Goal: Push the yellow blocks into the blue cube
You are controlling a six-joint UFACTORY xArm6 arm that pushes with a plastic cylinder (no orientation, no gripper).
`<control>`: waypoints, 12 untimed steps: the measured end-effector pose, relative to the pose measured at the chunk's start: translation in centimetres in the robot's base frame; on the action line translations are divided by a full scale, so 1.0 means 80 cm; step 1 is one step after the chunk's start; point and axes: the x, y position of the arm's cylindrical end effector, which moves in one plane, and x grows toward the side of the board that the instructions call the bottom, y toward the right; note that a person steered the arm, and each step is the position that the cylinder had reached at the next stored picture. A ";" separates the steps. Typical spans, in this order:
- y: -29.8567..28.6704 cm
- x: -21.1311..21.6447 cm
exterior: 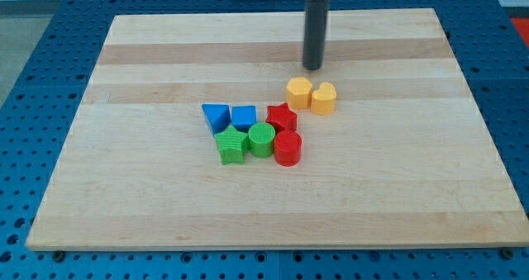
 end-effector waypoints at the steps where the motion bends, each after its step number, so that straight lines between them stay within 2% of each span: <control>1: 0.051 0.032; 4: 0.054 0.129; 6: 0.034 0.121; 10: -0.070 0.118; 11: -0.070 0.118; 12: -0.014 0.093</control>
